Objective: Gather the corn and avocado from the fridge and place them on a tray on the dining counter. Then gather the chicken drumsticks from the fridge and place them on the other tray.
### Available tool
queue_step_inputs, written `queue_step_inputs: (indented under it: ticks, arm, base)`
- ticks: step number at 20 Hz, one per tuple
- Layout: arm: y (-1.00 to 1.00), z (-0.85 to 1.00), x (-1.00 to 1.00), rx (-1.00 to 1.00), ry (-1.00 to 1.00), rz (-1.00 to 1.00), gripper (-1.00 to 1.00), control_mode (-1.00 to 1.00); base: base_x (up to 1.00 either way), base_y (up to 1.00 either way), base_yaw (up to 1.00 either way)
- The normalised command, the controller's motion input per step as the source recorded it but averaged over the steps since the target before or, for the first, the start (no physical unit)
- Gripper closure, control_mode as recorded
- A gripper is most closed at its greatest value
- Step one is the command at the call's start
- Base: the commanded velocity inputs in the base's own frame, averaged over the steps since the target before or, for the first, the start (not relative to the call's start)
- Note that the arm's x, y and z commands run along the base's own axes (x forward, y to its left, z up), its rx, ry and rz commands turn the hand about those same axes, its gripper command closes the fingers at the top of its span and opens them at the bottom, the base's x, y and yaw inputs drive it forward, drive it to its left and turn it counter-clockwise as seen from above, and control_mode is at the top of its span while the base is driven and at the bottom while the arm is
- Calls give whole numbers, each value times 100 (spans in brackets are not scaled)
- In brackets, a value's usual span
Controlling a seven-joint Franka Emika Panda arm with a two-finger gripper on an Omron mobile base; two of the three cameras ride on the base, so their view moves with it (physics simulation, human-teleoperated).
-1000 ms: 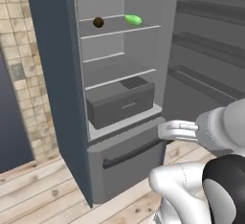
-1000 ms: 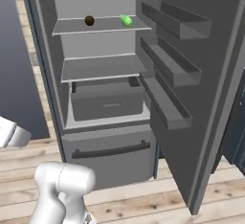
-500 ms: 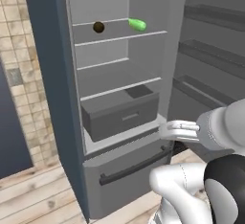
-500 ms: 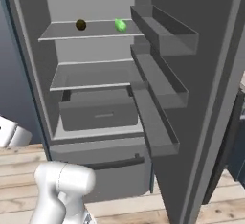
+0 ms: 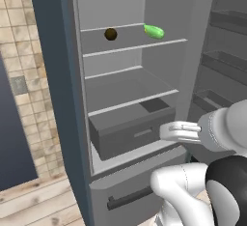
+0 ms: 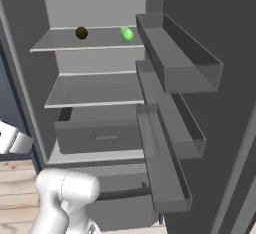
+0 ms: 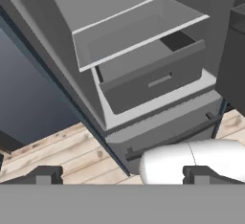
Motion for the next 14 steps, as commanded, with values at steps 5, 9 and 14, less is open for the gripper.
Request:
queue_step_inputs:
  ticks: [5,9,14]
  arm:
    - [0,0,0,0,0,0,-100,100]
    - [0,0,0,0,0,0,-100,100]
    - [0,0,0,0,0,0,-100,100]
  base:
    - [45,-18,6]
    - [46,-23,9]
    - [49,-20,9]
